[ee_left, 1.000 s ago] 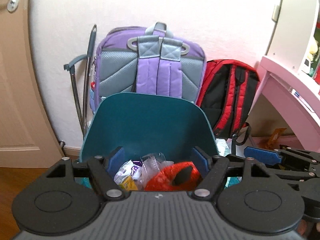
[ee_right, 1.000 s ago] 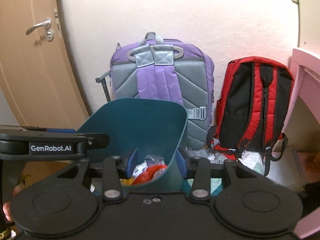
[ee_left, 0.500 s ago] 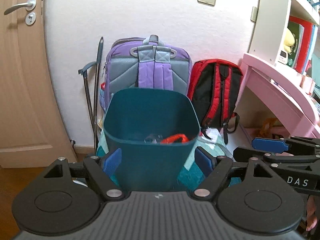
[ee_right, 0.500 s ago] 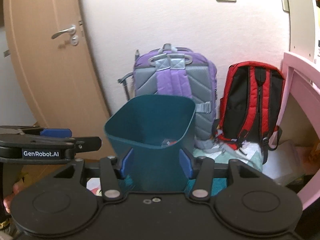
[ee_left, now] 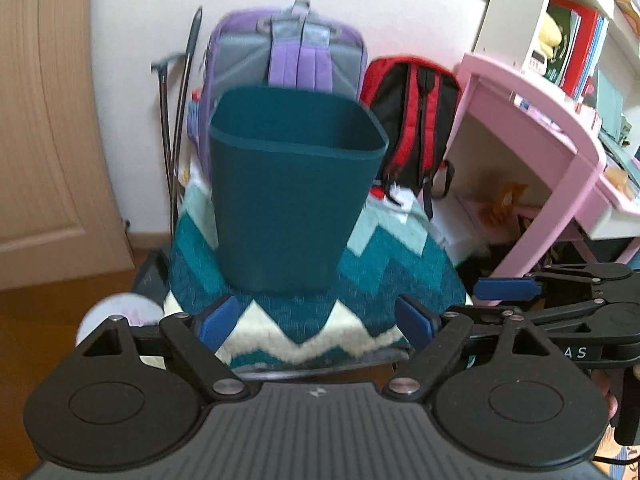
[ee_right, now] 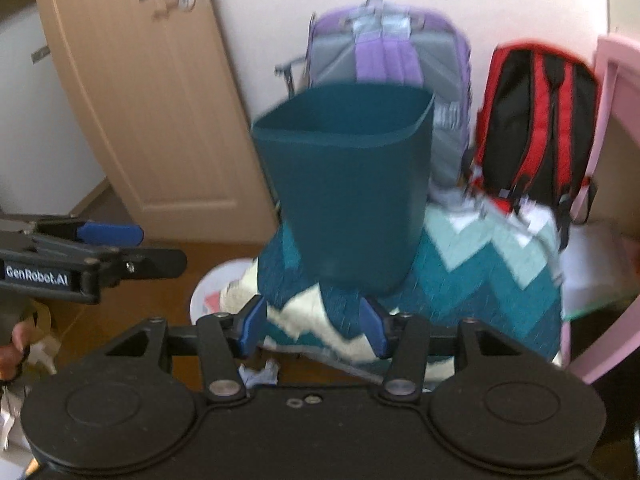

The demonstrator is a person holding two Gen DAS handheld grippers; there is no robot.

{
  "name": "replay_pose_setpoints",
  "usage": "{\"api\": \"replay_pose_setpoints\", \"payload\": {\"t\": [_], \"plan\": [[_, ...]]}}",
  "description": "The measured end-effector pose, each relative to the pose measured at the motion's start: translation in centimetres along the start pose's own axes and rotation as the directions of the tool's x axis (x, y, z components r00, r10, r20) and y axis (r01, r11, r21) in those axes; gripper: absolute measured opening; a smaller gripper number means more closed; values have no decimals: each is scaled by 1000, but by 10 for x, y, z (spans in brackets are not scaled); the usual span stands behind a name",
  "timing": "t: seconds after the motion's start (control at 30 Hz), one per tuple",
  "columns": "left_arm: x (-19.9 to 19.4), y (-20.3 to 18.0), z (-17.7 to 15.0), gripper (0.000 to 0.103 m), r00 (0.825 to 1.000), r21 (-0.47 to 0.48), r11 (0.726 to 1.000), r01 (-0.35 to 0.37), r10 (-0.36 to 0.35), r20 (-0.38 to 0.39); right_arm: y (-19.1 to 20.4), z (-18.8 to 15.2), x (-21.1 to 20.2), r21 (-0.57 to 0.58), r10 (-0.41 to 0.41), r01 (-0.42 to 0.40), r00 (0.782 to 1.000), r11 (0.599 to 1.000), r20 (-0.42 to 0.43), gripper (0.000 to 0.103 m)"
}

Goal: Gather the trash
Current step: 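Withdraw both tools and lower toward the trash on the floor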

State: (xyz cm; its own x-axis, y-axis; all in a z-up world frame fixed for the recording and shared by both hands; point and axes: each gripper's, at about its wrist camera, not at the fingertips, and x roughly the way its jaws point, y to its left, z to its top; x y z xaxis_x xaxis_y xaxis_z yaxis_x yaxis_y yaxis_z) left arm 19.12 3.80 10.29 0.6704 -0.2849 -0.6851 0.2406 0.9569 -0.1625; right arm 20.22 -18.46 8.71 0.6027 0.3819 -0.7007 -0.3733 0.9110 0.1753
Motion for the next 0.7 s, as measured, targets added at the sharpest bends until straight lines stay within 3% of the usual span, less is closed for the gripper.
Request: {"api": "replay_pose_setpoints", "payload": {"t": [0.23, 0.47, 0.6, 0.7], "plan": [[55, 49, -51, 86, 997, -91, 996, 7, -14, -71, -5, -50, 70, 29, 31, -27, 989, 999, -143, 51], [129, 105, -87, 86, 985, -135, 988, -69, 47, -164, -13, -106, 163, 58, 51, -35, 951, 998, -304, 51], [176, 133, -113, 86, 965, -106, 988, -112, 83, -247, -17, -134, 212, 64, 52, -30, 928, 997, -369, 51], [214, 153, -141, 86, 939, -99, 989, -108, 68, -336, -21, -151, 247, 88, 64, -31, 908, 996, -413, 51]]}}
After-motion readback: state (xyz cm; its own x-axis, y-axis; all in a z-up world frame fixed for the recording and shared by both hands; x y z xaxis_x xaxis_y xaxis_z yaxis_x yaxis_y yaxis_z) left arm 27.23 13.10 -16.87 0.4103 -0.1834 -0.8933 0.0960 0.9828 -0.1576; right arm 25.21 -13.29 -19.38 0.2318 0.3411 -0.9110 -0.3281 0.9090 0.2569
